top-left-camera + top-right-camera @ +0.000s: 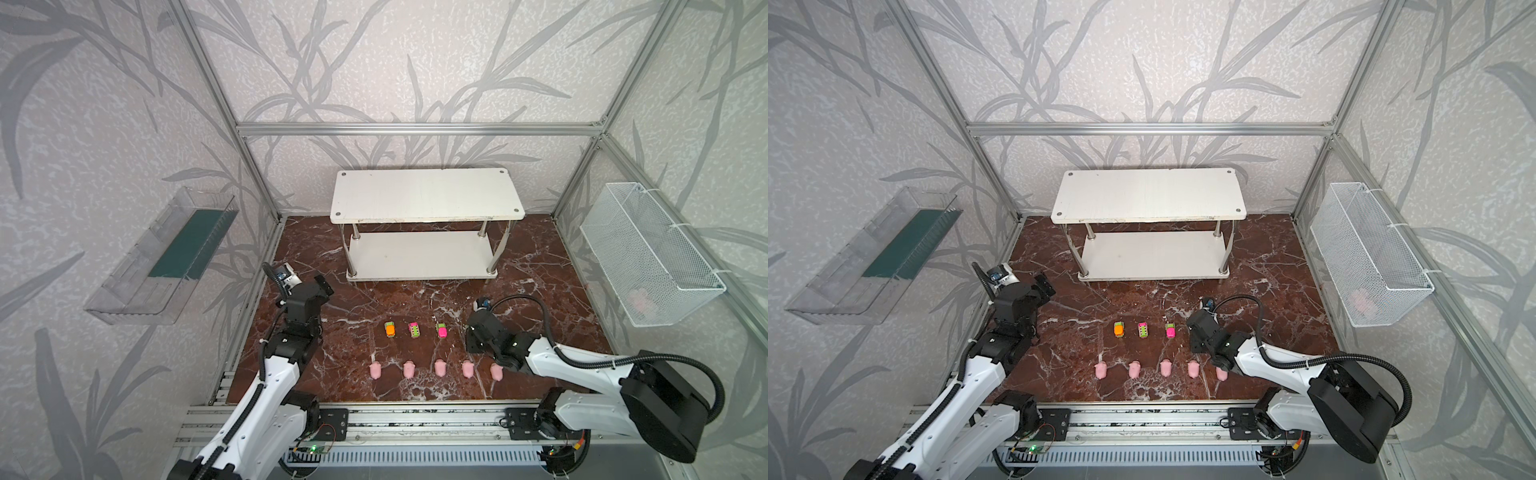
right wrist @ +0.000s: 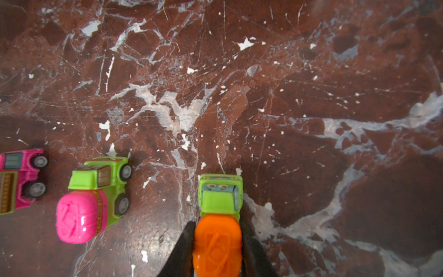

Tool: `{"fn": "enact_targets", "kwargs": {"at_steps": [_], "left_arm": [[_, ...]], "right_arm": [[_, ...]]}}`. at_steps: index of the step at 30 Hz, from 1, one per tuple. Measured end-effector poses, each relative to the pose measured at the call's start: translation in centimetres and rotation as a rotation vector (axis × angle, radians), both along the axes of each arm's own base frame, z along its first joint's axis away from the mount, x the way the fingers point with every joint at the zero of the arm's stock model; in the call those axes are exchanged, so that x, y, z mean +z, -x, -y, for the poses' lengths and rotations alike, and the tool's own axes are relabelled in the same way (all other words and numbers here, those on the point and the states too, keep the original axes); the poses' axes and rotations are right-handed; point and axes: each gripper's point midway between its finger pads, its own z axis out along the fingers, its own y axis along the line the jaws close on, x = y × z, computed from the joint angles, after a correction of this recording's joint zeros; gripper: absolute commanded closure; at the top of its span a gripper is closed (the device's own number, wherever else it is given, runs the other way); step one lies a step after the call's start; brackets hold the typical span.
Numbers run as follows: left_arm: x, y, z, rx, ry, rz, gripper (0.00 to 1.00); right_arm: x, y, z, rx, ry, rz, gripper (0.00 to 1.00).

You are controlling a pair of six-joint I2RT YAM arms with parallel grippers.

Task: Place and organize the plastic toys onto the shelf
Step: 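Close the right gripper on the orange-and-green toy truck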

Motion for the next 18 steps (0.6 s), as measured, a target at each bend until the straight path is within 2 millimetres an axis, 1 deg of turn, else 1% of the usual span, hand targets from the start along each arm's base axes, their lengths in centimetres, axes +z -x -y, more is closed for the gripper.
{"fn": "enact_targets", "kwargs": {"at_steps": [6, 13, 18], "left_arm": [[-0.4, 0.0, 0.0, 0.000, -0.001, -0.010, 0.11], [-0.9, 0.0, 0.0, 0.002, 0.002, -0.018, 0.11], [-1.1, -0.1, 0.0, 0.002, 0.002, -0.022, 0.11]], "right_arm": [[0.0, -0.1, 0.1, -0.006, 0.008, 0.004, 0.71], [0.0, -0.2, 0.2, -0.010, 0.014, 0.006, 0.73], [0.3, -0.3, 0.3, -0.011, 0.022, 0.011, 0.74]]}}
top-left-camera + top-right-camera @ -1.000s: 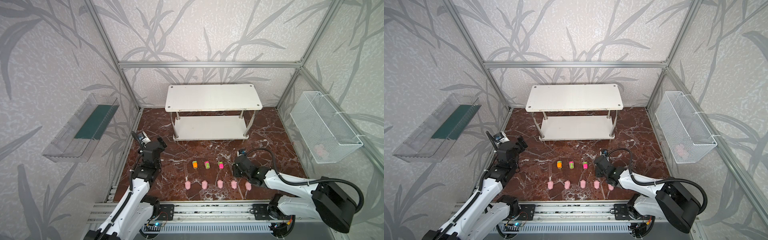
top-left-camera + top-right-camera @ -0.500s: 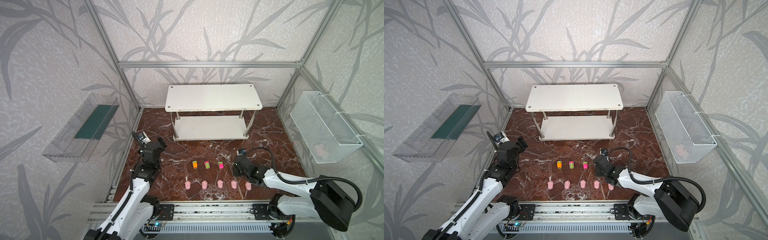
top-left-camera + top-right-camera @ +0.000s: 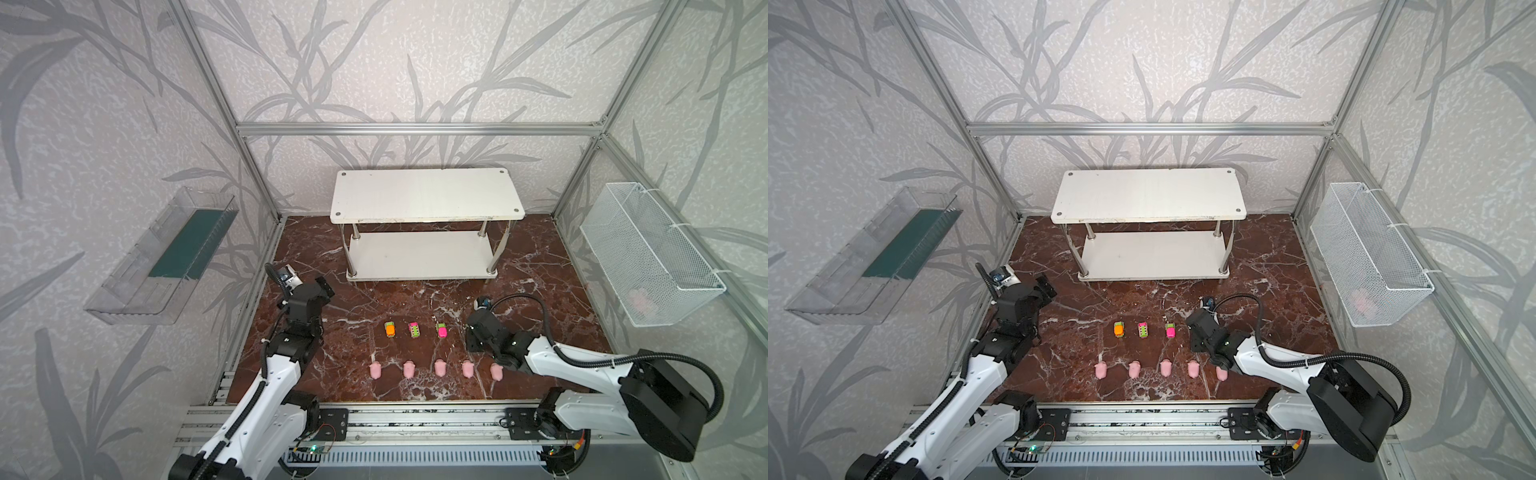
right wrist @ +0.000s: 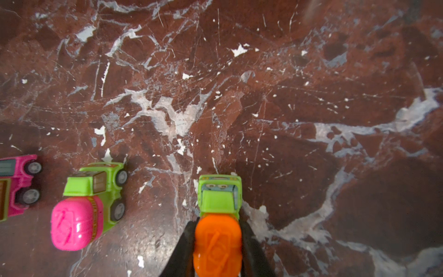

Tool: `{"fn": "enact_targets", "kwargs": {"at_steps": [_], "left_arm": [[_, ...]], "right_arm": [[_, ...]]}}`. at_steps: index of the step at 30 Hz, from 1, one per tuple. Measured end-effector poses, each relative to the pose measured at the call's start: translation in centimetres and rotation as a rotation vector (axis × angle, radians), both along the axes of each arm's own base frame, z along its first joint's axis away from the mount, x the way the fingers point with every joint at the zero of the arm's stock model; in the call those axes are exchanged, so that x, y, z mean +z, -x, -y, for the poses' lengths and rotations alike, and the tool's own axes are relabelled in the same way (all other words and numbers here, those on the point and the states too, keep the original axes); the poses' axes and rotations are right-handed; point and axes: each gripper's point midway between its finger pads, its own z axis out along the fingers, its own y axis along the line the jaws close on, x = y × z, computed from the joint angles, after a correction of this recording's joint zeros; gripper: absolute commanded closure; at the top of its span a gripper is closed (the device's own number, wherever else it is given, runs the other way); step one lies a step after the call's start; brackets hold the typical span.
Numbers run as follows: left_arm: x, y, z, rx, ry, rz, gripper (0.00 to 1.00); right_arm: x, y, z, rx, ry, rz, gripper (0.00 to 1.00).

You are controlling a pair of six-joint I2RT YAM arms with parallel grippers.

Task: Place and organize the plastic toys onto the shelf
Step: 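Carry the truck with the right gripper onto the lower shelf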

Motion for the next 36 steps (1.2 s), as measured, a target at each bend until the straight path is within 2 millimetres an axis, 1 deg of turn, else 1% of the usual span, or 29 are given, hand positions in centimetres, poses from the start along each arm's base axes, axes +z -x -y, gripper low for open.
{"fn": "enact_targets", "kwargs": {"at_steps": [4, 7, 8, 12, 14, 15, 17, 19, 21, 26, 28, 31, 36], "left_arm": [[0.0, 0.0, 0.0, 0.000, 0.000, -0.001, 0.11], [0.0, -0.1, 0.0, 0.000, 0.000, 0.003, 0.11], [0.1, -0.1, 0.0, 0.000, 0.001, 0.004, 0.11], [0.1, -0.1, 0.0, 0.000, 0.001, 0.004, 0.11], [0.1, -0.1, 0.0, 0.000, 0.002, 0.005, 0.11], [0.0, -0.1, 0.0, 0.000, 0.003, 0.005, 0.11], [-0.1, -0.1, 0.0, 0.000, 0.007, 0.005, 0.11], [-0.3, 0.0, 0.1, -0.001, 0.008, 0.001, 0.11], [-0.4, 0.0, 0.1, -0.005, 0.011, -0.002, 0.11], [-0.5, -0.1, 0.3, -0.014, 0.021, -0.001, 0.11], [-0.5, -0.1, 0.4, -0.015, 0.022, -0.001, 0.11], [-0.5, -0.1, 0.4, -0.016, 0.022, -0.001, 0.11], [-0.5, -0.1, 0.4, -0.016, 0.022, -0.001, 0.11]], "right_arm": [[1.0, -0.3, -0.1, 0.011, 0.012, 0.015, 0.74], [2.9, -1.1, -0.5, 0.030, 0.019, 0.057, 0.74], [3.9, -1.6, -0.8, 0.038, 0.020, 0.076, 0.74], [8.3, -4.2, -1.9, 0.054, 0.014, 0.171, 0.74], [10.3, -5.7, -2.1, 0.047, 0.013, 0.214, 0.74], [11.0, -6.5, -2.0, 0.039, 0.018, 0.234, 0.74], [11.9, -8.1, -1.7, 0.024, 0.035, 0.260, 0.74], [11.9, -9.5, -1.3, 0.012, 0.058, 0.267, 0.74], [11.2, -10.9, -0.8, 0.001, 0.086, 0.263, 0.74], [9.0, -12.9, 0.6, -0.020, 0.135, 0.235, 0.74], [8.5, -13.6, 1.0, -0.025, 0.142, 0.229, 0.74], [8.4, -14.9, 1.2, -0.030, 0.145, 0.236, 0.74], [9.0, -16.6, 0.6, -0.027, 0.129, 0.263, 0.74]]}}
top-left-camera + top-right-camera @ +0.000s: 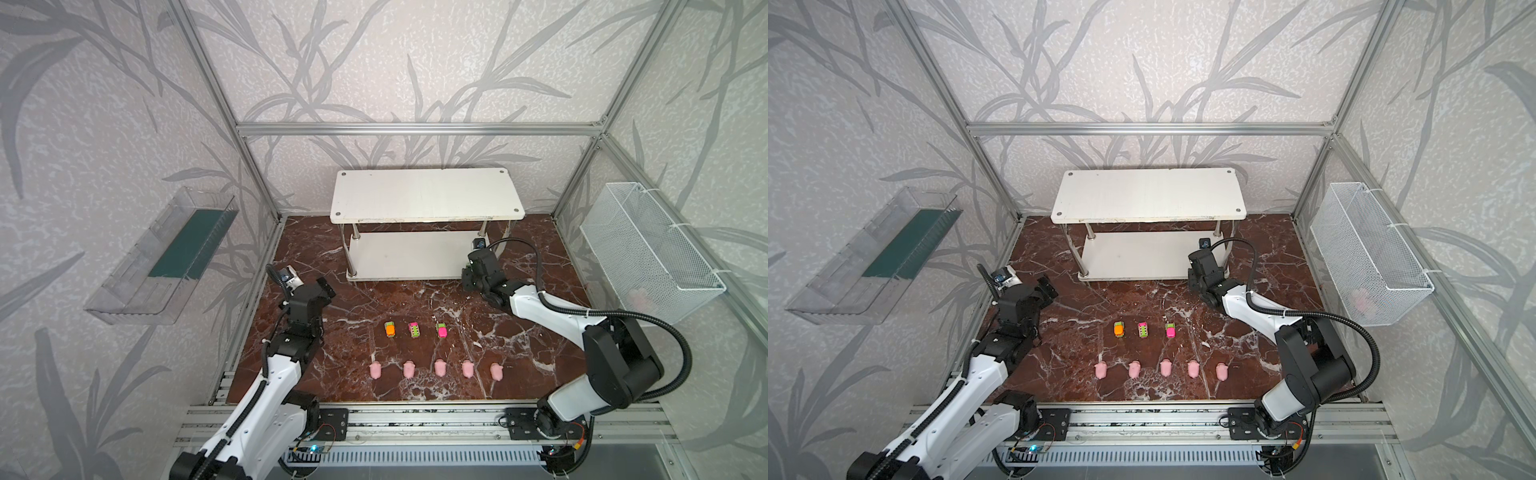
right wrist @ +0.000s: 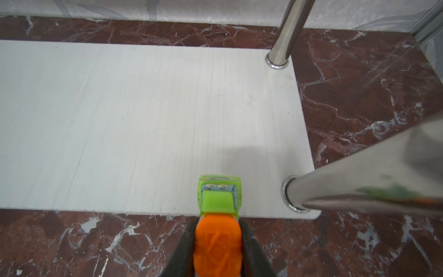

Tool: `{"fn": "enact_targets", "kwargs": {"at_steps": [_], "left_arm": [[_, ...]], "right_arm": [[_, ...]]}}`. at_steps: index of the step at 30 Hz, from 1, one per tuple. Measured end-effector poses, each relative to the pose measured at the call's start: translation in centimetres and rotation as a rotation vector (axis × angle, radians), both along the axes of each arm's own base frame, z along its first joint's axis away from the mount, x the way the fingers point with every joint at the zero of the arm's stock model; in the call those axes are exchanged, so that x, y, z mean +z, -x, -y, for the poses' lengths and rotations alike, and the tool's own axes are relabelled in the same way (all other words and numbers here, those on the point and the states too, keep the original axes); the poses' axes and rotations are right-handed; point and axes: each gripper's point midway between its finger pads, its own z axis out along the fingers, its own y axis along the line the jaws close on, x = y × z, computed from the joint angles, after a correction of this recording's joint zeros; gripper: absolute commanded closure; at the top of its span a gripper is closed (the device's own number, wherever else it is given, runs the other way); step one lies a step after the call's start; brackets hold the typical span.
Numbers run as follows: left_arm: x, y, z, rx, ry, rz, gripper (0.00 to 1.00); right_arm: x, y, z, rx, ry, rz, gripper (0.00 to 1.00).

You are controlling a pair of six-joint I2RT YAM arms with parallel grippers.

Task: Place and organize the plastic toys onto the shelf
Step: 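Carry the truck with the right gripper onto the lower shelf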

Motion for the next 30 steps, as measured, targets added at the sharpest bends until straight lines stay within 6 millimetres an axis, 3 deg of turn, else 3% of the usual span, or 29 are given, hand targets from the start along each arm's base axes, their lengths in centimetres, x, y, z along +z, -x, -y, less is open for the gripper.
{"fn": "enact_targets", "kwargs": {"at_steps": [9, 23, 30], "left_arm": [[-0.1, 0.0, 0.0, 0.000, -0.001, -0.005, 0.11], [-0.7, -0.2, 0.0, 0.001, -0.005, -0.023, 0.11], [-0.7, -0.2, 0.0, 0.001, -0.005, -0.023, 0.11]], "right_arm": [[-0.9, -2.0, -0.7, -0.001, -0.003, -0.001, 0.74], [-2.3, -4.0, 0.2, -0.033, 0.000, -0.010, 0.72], [-2.5, -4.7, 0.2, -0.032, -0.014, -0.012, 0.66]]}}
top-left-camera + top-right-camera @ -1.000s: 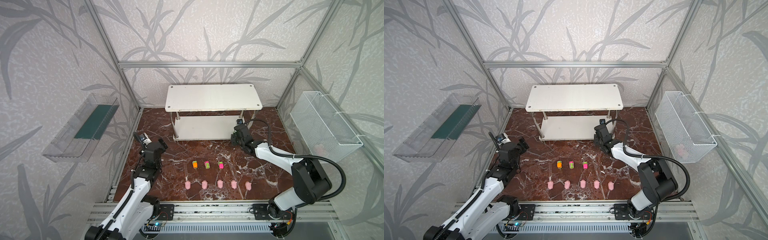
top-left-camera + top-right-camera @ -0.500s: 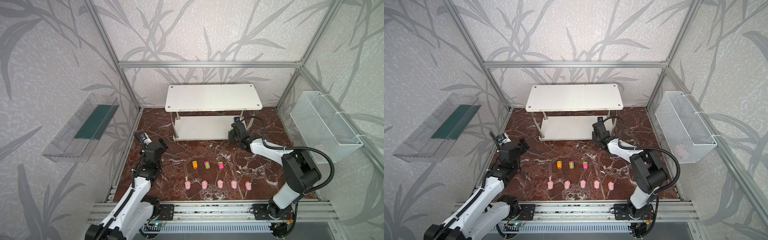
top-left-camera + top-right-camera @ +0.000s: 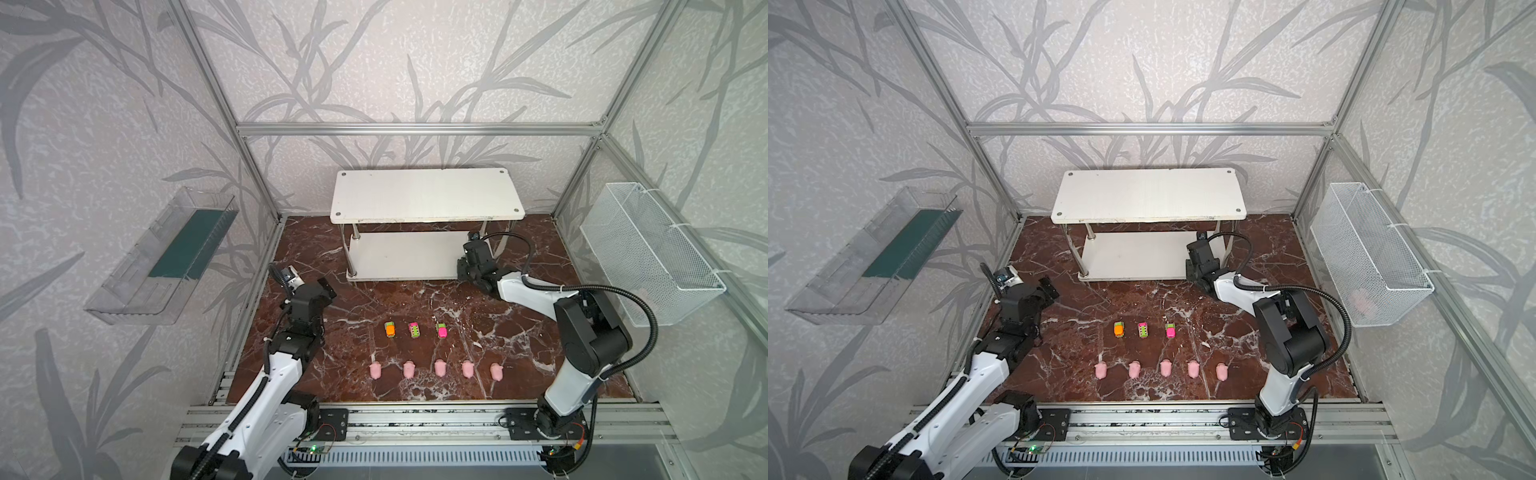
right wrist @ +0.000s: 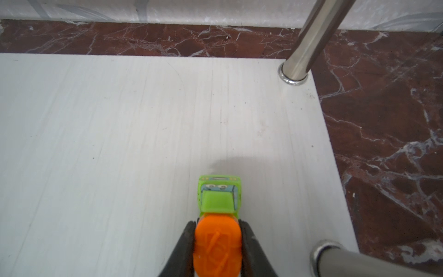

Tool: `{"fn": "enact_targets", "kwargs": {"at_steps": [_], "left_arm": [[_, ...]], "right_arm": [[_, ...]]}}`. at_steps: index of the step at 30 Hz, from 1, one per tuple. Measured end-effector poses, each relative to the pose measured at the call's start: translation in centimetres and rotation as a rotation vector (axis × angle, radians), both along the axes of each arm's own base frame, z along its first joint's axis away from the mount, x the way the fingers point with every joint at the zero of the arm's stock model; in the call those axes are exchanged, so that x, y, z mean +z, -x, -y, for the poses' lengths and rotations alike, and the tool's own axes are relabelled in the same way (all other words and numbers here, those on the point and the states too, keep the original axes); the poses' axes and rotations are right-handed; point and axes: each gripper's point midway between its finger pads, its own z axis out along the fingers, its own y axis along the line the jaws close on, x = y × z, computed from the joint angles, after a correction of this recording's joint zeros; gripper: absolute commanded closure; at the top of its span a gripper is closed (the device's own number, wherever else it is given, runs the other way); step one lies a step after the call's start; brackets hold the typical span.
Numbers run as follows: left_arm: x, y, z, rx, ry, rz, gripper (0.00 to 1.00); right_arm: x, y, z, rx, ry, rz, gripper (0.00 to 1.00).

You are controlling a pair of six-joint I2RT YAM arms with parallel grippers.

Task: Place and organize the plastic toys onto the shelf
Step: 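Carry the truck with the right gripper onto the lower shelf, then open the right gripper to release the truck on the shelf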

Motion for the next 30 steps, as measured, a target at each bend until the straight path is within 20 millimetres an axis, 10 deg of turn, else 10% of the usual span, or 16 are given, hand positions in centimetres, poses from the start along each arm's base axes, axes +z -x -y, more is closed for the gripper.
{"fn": "enact_targets", "kwargs": {"at_steps": [14, 30], "left_arm": [[0.0, 0.0, -0.1, 0.003, -0.001, 0.000, 0.11], [-0.6, 0.3, -0.2, 0.011, 0.000, -0.010, 0.11]], "right_arm": [[0.4, 0.2, -0.1, 0.010, -0.013, 0.005, 0.49], [7.1, 6.4, 0.4, 0.047, -0.197, 0.128, 0.42]]}}
